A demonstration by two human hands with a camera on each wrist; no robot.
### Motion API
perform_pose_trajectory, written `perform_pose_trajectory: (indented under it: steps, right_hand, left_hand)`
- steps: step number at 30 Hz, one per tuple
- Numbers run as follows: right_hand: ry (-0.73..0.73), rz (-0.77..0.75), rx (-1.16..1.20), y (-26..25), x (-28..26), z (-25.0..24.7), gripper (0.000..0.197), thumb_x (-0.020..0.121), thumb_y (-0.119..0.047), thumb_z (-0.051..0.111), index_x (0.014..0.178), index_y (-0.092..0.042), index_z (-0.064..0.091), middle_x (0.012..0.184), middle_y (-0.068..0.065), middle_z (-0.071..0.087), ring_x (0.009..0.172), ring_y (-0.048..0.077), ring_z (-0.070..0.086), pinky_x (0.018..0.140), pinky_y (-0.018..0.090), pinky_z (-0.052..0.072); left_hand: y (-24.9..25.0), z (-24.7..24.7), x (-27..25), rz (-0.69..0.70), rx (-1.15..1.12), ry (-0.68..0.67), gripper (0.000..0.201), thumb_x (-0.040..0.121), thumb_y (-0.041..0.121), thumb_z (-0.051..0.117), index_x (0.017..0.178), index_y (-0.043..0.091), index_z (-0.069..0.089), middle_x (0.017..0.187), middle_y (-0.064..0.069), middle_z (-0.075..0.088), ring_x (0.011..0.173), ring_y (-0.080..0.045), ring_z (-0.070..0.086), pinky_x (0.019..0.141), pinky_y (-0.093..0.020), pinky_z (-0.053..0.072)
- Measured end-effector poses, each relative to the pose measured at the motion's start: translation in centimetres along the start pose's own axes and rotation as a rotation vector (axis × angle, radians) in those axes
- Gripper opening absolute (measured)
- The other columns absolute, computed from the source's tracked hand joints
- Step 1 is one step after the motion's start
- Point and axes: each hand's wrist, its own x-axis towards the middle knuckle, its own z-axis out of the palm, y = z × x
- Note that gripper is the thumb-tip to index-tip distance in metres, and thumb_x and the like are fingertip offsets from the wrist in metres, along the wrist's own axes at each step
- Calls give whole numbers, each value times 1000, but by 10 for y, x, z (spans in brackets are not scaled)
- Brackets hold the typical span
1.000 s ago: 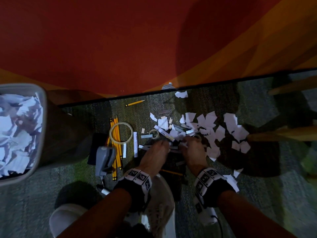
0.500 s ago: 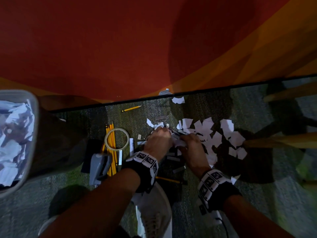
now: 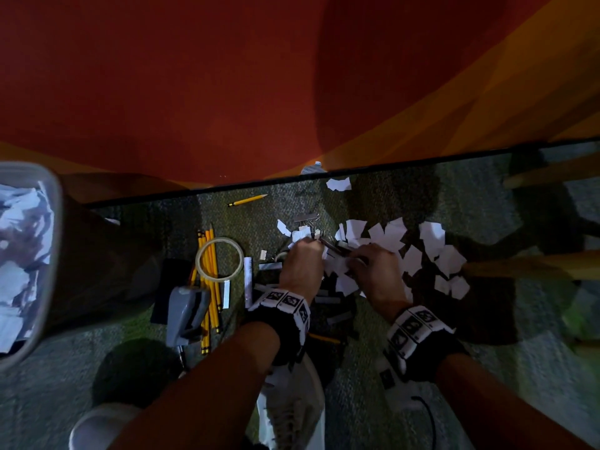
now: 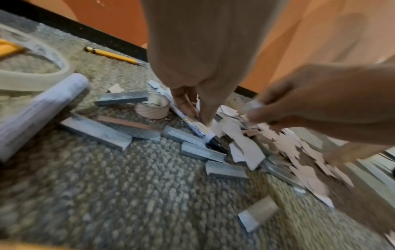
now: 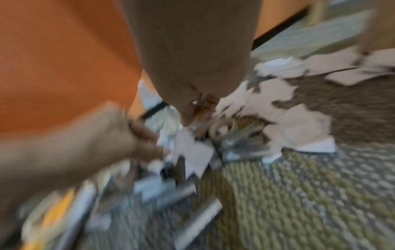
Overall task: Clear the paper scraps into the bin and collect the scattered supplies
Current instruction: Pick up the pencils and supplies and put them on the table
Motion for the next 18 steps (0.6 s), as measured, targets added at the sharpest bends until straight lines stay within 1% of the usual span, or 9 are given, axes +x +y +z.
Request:
perform_pose_trajectory:
  steps: [2, 3, 5, 7, 9, 11, 14, 16, 18]
  right_hand:
    - [36, 16, 75, 0, -6, -14, 20, 92, -15, 67, 76, -3, 72, 74, 10, 66, 66, 24, 59, 61, 31, 45]
    - [21, 18, 84, 2, -10, -20, 21, 94, -19, 66, 79, -4, 71, 75, 11, 67, 68, 24, 61, 61, 32, 45]
    - [-43, 12, 100, 10, -18, -26, 21, 96, -19, 64, 79, -7, 68, 75, 9, 66, 67, 22, 62, 59, 33, 45]
    - [-114, 29, 107, 13, -27, -25, 17, 93, -19, 65, 78, -12, 67, 74, 6, 67, 68, 18, 63, 59, 32, 47]
    - [-176, 54, 71, 14, -32, -17, 9, 87, -19, 69, 86, -12, 73, 81, 8, 72, 75, 21, 67, 65, 34, 52]
    - [-216, 72, -8, 14, -32, -3, 22, 82, -22, 71, 98, -7, 74, 93, 12, 73, 86, 28, 68, 74, 39, 54]
    - [-235, 117, -177, 9, -32, 15, 44, 81, -28, 74, 120, -10, 66, 118, 13, 66, 111, 32, 60, 88, 39, 51]
    - [-237, 77, -261, 7, -35, 22, 47, 83, -24, 74, 126, -9, 61, 123, 15, 60, 119, 34, 51, 89, 40, 49]
    - [-219, 4, -310, 6, -38, 23, 45, 82, -21, 74, 123, -7, 61, 121, 18, 58, 118, 38, 49, 83, 42, 50]
  left_hand:
    - [-3, 0, 1, 8, -8, 21, 12, 90, 10, 66, 100, 10, 73, 93, -10, 67, 89, -26, 67, 76, -32, 56]
    - [-4, -1, 1, 5, -19, 28, 14, 92, 11, 64, 102, 11, 74, 96, -11, 68, 91, -27, 66, 77, -32, 52]
    - [-7, -1, 1, -1, -56, 37, 21, 94, 9, 61, 109, 12, 75, 100, -12, 69, 93, -28, 65, 78, -31, 51]
    - [-7, -2, -1, -6, -79, 29, 23, 95, 7, 60, 110, 13, 75, 99, -13, 70, 89, -25, 65, 74, -29, 52]
    - [-8, -1, -2, -3, -101, 18, 18, 93, 8, 63, 105, 11, 76, 94, -12, 70, 85, -24, 67, 69, -27, 52]
    - [-6, -1, -4, -22, -114, -17, 12, 91, 18, 69, 98, 10, 74, 91, -12, 67, 85, -27, 67, 68, -33, 52]
    - [-2, 1, -6, -34, -96, -45, 26, 85, 36, 75, 87, 10, 69, 89, -11, 63, 85, -29, 64, 69, -38, 53]
    - [1, 4, -9, -7, -30, -17, 23, 86, 33, 73, 93, 11, 69, 95, -10, 63, 92, -28, 63, 74, -40, 55]
    - [0, 6, -11, 21, -18, 5, 22, 87, 28, 71, 103, 13, 72, 103, -7, 64, 101, -26, 61, 80, -40, 54]
